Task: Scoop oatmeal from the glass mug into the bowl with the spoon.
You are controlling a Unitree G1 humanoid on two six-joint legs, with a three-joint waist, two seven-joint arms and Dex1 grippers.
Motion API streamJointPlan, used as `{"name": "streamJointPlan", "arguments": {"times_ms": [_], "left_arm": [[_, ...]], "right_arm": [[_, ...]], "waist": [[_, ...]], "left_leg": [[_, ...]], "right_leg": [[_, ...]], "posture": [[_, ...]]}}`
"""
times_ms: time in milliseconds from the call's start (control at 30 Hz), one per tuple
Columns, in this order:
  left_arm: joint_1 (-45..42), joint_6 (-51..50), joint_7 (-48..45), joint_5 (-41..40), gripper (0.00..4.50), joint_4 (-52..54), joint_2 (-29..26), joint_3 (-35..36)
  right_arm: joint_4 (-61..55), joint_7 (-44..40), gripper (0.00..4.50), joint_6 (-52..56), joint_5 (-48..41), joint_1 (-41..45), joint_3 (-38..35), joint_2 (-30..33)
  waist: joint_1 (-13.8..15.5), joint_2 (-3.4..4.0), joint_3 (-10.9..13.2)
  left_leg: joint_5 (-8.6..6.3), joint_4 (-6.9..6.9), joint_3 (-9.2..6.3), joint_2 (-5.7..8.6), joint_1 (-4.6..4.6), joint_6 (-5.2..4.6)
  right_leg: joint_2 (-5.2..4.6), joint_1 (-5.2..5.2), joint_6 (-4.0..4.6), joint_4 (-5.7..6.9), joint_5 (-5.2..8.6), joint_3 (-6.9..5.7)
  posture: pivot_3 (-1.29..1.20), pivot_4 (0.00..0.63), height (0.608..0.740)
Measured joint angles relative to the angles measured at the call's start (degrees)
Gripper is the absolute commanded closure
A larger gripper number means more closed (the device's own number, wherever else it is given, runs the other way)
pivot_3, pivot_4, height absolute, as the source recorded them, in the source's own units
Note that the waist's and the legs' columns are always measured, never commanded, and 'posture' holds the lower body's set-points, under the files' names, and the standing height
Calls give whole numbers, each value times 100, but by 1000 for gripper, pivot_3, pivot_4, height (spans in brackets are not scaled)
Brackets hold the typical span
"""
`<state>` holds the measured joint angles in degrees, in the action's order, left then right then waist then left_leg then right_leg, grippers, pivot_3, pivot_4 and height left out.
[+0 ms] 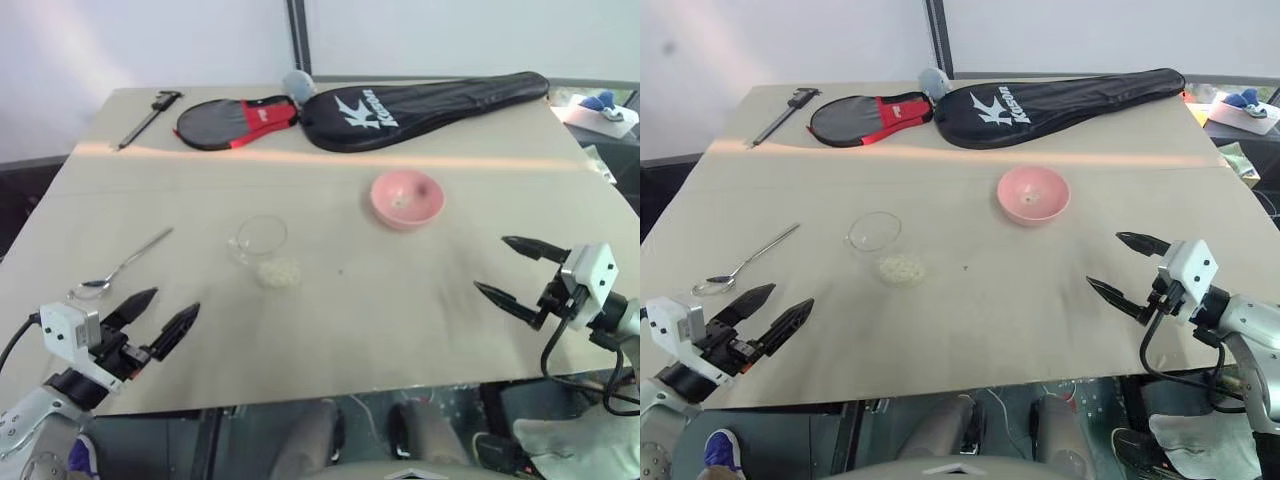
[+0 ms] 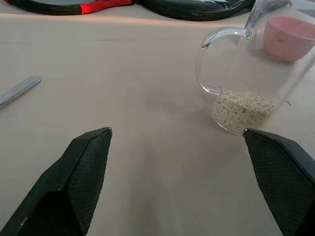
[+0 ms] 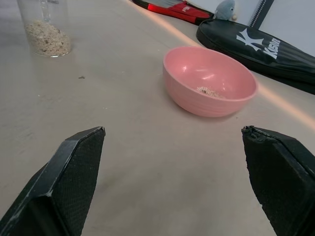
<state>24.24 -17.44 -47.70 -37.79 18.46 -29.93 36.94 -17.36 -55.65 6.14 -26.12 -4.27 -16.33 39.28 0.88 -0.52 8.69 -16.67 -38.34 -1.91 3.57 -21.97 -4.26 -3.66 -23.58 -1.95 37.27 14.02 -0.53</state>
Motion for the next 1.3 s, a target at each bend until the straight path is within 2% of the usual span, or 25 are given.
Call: {"name": "streamJointPlan", "arguments": {"times_ms": [67, 100, 200, 300, 367, 467, 533, 600, 700, 833, 900, 967, 1100, 1300], "left_arm": [[-87, -11, 58, 4, 33, -10, -1, -17], [-456, -98, 347, 42, 33, -146, 12, -142], [-784, -159, 609, 90, 33, -208, 9, -271], [-1345, -374, 1149, 393, 33, -567, -162, -394], [-1394, -418, 1252, 453, 33, -603, -211, -392], [-1633, -663, 1468, 570, 33, -863, -422, -395], [-2016, -783, 1429, 589, 33, -1225, -631, -408], [-2344, -820, 1324, 610, 33, -1556, -903, -429], [-2574, -828, 1160, 655, 33, -1918, -1244, -422], [-2813, -892, 1032, 806, 33, -2450, -1651, -436], [-3001, -1102, 915, 1052, 33, -2850, -2106, -755], [-3155, -1275, 855, 1199, 33, -3099, -2317, -956], [-3936, -1451, 371, 1636, 33, -4257, -2783, -1697], [-5491, -754, -496, 2460, 33, -6358, -3053, -2677]], "right_arm": [[-15, 13, 0, 7, -14, -16, -6, -2], [-105, 83, 0, 71, -103, -28, 28, -80], [-336, 126, 0, 113, -175, -9, 145, -152], [-899, 168, 0, 128, -386, 39, 549, -404], [-1005, 154, 0, 146, -482, 41, 609, -408], [-1232, 31, 0, 637, -1419, 197, 646, -397], [-1366, -123, 0, 980, -2467, 927, 626, -377], [-1350, -418, 0, 1049, -2807, 1297, 564, -205], [-1320, -756, 0, 1142, -3057, 1367, 415, -25], [-1319, -1026, 0, 1145, -3198, 1360, 398, -11], [-1323, -1142, 0, 1116, -3150, 1364, 416, -11], [-1326, -1163, 0, 1102, -3084, 1368, 431, -16], [-1315, -1191, 0, 1075, -2839, 1551, 619, -47], [-1305, -1111, 0, 1054, -2578, 1599, 740, -167]], "waist": [[1, 0, 0], [39, 2, -1], [38, 3, -2], [8, 0, -2], [-5, 0, -2], [-18, -3, 0], [-10, -5, 1], [22, -9, 0], [13, -10, 0], [-18, -10, 1], [-9, -10, 1], [-8, -9, 1], [-2, -12, 1], [-5, -17, -1]], "left_leg": [[1, 0, 0, 0, 0, 1], [0, -2, -2, 0, 1, 0], [3, -4, -4, 0, 3, 5], [14, -3, -5, -1, 2, 24], [14, -3, -4, 0, 2, 24], [14, -4, -3, 1, 2, 23], [13, -5, -3, 1, 6, 23], [13, -4, -9, 2, 2, 23], [12, -1, -9, 2, -4, 20], [12, 2, -8, 2, -6, 21], [13, 3, -9, 2, -5, 21], [12, 2, -8, 3, -4, 21], [13, -1, -8, 5, -2, 21], [14, -5, -7, 15, -25, 21]], "right_leg": [[0, 0, 0, 0, 0, 0], [0, 1, 0, 2, -1, -4], [1, 1, -1, 7, -1, -4], [7, -3, -1, 14, -2, -4], [7, -3, -2, 13, -2, -2], [7, -3, -2, 11, -2, 0], [5, -2, -2, 12, -3, -2], [3, -3, -2, 10, -2, -9], [3, -2, -2, -6, -2, -9], [5, -4, -3, -12, -3, -8], [5, -4, -3, -9, -3, -9], [2, -3, -3, -3, -3, -8], [0, -9, -2, 11, -3, -8], [-2, -31, -3, 17, -3, -8]], "posture": [[0, 150, 740], [0, 150, 740], [0, 150, 740], [0, 150, 740], [0, 150, 740], [0, 150, 740], [0, 150, 740], [0, 150, 740], [0, 150, 740], [0, 150, 740], [0, 150, 740], [0, 150, 740], [0, 150, 740], [0, 150, 740]]}}
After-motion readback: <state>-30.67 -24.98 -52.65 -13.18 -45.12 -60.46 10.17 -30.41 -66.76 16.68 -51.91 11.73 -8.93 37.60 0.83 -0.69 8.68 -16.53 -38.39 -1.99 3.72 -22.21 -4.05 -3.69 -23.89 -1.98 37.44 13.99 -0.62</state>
